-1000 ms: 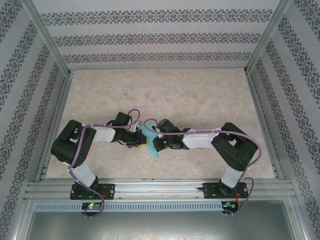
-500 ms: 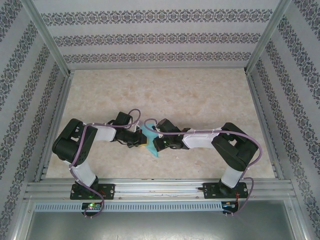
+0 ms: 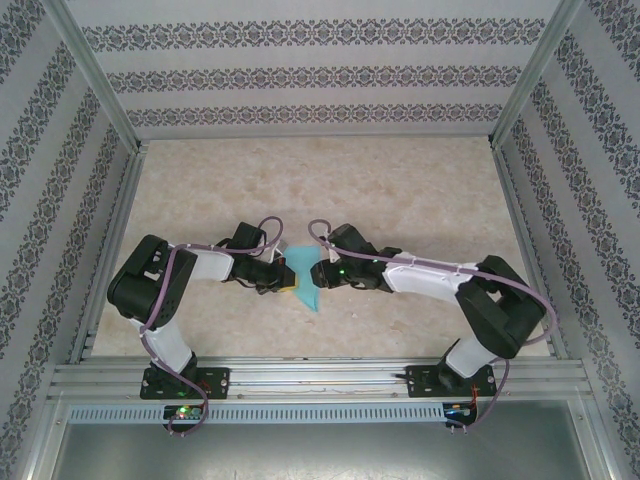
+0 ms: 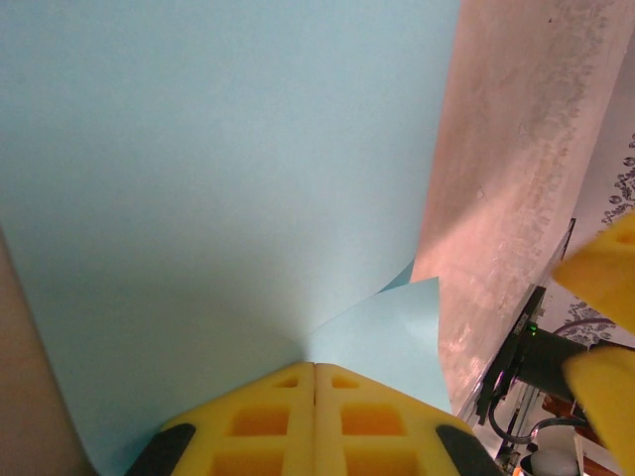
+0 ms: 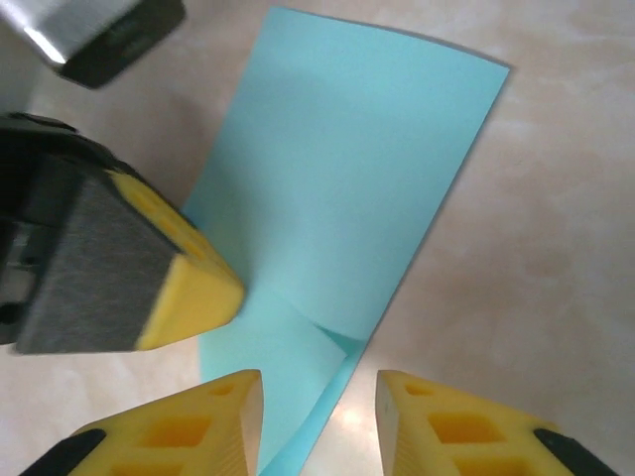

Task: Fold a paper plane with a square sheet of paper (fold left side to right side)
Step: Third fold the triangle at the center of the table.

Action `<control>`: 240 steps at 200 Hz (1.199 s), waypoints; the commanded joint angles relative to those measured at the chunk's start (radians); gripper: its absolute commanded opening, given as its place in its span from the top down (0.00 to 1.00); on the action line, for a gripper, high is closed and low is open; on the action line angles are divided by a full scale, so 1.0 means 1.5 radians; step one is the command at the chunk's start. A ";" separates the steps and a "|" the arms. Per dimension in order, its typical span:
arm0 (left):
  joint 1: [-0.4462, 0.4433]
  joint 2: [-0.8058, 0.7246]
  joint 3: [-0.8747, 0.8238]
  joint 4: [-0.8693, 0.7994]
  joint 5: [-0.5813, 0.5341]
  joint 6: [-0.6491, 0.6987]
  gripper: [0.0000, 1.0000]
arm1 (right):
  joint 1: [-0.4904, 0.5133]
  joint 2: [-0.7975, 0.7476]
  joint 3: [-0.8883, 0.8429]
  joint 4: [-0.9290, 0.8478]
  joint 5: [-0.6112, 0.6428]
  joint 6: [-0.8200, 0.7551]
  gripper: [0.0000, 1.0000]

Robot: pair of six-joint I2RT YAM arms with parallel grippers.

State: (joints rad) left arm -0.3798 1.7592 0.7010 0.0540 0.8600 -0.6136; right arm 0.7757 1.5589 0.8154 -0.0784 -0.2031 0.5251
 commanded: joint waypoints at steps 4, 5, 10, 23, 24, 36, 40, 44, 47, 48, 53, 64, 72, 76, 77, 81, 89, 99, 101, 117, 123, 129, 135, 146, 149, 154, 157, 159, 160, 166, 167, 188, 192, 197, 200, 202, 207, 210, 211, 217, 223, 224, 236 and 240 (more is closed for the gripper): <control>-0.006 0.049 -0.020 -0.054 -0.100 0.006 0.99 | 0.000 -0.032 -0.032 -0.018 -0.074 0.057 0.72; -0.006 0.048 -0.020 -0.054 -0.100 0.006 0.99 | 0.000 -0.033 -0.034 -0.017 -0.078 0.059 0.73; -0.006 0.049 -0.020 -0.055 -0.100 0.006 0.99 | 0.002 -0.033 -0.039 -0.008 -0.097 0.074 0.75; -0.006 0.048 -0.018 -0.056 -0.101 0.006 0.99 | 0.005 -0.029 -0.054 0.024 -0.144 0.117 0.83; -0.006 0.048 -0.018 -0.056 -0.101 0.006 0.99 | 0.005 -0.028 -0.055 0.027 -0.148 0.121 0.83; -0.006 0.047 -0.017 -0.058 -0.101 0.006 0.99 | 0.013 -0.015 -0.061 0.059 -0.177 0.155 0.88; -0.006 0.048 -0.016 -0.059 -0.102 0.007 0.99 | 0.016 -0.009 -0.062 0.069 -0.186 0.163 0.89; -0.006 0.048 -0.016 -0.059 -0.103 0.007 0.99 | 0.019 -0.004 -0.062 0.078 -0.191 0.169 0.90; -0.006 0.047 -0.015 -0.059 -0.102 0.007 0.99 | 0.022 -0.001 -0.061 0.083 -0.193 0.173 0.90; -0.006 0.048 -0.015 -0.059 -0.102 0.007 0.99 | 0.023 0.001 -0.061 0.084 -0.194 0.175 0.91; -0.006 0.049 -0.015 -0.059 -0.102 0.007 0.99 | 0.027 0.006 -0.059 0.091 -0.194 0.179 0.91; -0.006 0.048 -0.015 -0.060 -0.102 0.006 0.99 | 0.034 0.018 -0.053 0.095 -0.188 0.182 0.91; -0.007 0.049 -0.015 -0.060 -0.103 0.006 0.99 | 0.037 0.026 -0.050 0.097 -0.185 0.182 0.91; -0.006 0.049 -0.014 -0.060 -0.102 0.006 0.99 | 0.038 0.031 -0.049 0.097 -0.184 0.182 0.91; -0.006 0.049 -0.014 -0.060 -0.102 0.006 0.99 | 0.038 0.032 -0.048 0.098 -0.184 0.182 0.91; -0.006 0.049 -0.014 -0.061 -0.102 0.007 0.99 | 0.038 0.037 -0.047 0.099 -0.183 0.182 0.91; -0.006 0.047 -0.014 -0.061 -0.102 0.006 0.99 | 0.038 0.043 -0.046 0.101 -0.181 0.183 0.92; -0.006 0.048 -0.014 -0.062 -0.102 0.007 0.99 | 0.039 0.051 -0.044 0.105 -0.182 0.185 0.92; -0.006 0.047 -0.014 -0.062 -0.102 0.007 0.99 | 0.039 0.053 -0.043 0.105 -0.182 0.185 0.92; -0.006 0.047 -0.013 -0.066 -0.102 0.008 0.99 | 0.040 0.062 -0.040 0.103 -0.185 0.185 0.92; -0.006 0.047 -0.012 -0.067 -0.102 0.009 0.99 | 0.040 0.064 -0.041 0.100 -0.183 0.185 0.92; -0.006 0.047 -0.012 -0.067 -0.102 0.009 0.99 | 0.040 0.065 -0.044 0.097 -0.181 0.185 0.92; -0.006 0.046 -0.012 -0.068 -0.103 0.009 0.99 | 0.040 0.065 -0.046 0.095 -0.179 0.185 0.92; -0.006 0.046 -0.011 -0.068 -0.103 0.008 0.99 | 0.040 0.066 -0.052 0.091 -0.174 0.186 0.92; -0.006 0.045 -0.011 -0.068 -0.103 0.008 0.99 | 0.040 0.066 -0.053 0.092 -0.173 0.185 0.92; -0.006 0.047 -0.010 -0.068 -0.103 0.008 0.99 | 0.040 0.067 -0.055 0.090 -0.173 0.186 0.93; -0.006 0.047 -0.010 -0.069 -0.103 0.009 0.99 | 0.040 0.067 -0.056 0.089 -0.172 0.186 0.93; -0.007 0.047 -0.011 -0.069 -0.103 0.009 0.99 | 0.040 0.067 -0.056 0.088 -0.172 0.186 0.93; -0.006 0.047 -0.011 -0.069 -0.103 0.009 0.99 | 0.040 0.068 -0.057 0.088 -0.172 0.186 0.93; -0.006 0.048 -0.009 -0.069 -0.102 0.009 0.99 | 0.040 0.069 -0.058 0.086 -0.169 0.186 0.93; -0.006 0.048 -0.010 -0.069 -0.102 0.009 0.99 | 0.040 0.069 -0.058 0.086 -0.169 0.186 0.93; -0.006 0.049 -0.007 -0.073 -0.102 0.010 0.99 | 0.042 0.071 -0.060 0.080 -0.163 0.184 0.93; -0.006 0.049 -0.006 -0.074 -0.102 0.011 0.99 | 0.042 0.072 -0.060 0.079 -0.163 0.184 0.93; -0.006 0.049 -0.005 -0.076 -0.102 0.012 0.99 | 0.042 0.073 -0.060 0.078 -0.162 0.184 0.93; -0.006 0.049 -0.006 -0.076 -0.102 0.012 0.99 | 0.043 0.074 -0.060 0.077 -0.162 0.184 0.93; -0.006 0.049 -0.005 -0.076 -0.102 0.012 0.99 | 0.043 0.075 -0.060 0.077 -0.162 0.184 0.93; -0.006 0.049 -0.005 -0.076 -0.103 0.012 0.99 | 0.043 0.076 -0.059 0.076 -0.161 0.184 0.93; -0.006 0.049 -0.004 -0.076 -0.103 0.012 0.99 | 0.043 0.077 -0.059 0.076 -0.160 0.184 0.93; -0.006 0.049 -0.004 -0.077 -0.103 0.012 0.99 | 0.043 0.077 -0.059 0.075 -0.160 0.184 0.93; -0.006 0.049 -0.004 -0.078 -0.102 0.012 0.99 | 0.043 0.079 -0.058 0.072 -0.158 0.183 0.93; -0.006 0.049 -0.004 -0.077 -0.102 0.012 0.99 | 0.043 0.081 -0.057 0.070 -0.156 0.182 0.93; -0.006 0.049 -0.004 -0.077 -0.102 0.012 0.99 | 0.043 0.081 -0.057 0.070 -0.156 0.182 0.93; -0.006 0.049 -0.003 -0.078 -0.102 0.012 0.99 | 0.044 0.083 -0.056 0.067 -0.153 0.181 0.93; -0.006 0.049 -0.003 -0.079 -0.102 0.013 0.99 | 0.044 0.083 -0.055 0.066 -0.151 0.180 0.93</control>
State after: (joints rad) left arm -0.3798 1.7664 0.7181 0.0338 0.8600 -0.6132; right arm 0.8295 1.6657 0.7334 0.0460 -0.4568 0.7906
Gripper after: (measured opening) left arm 0.044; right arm 0.076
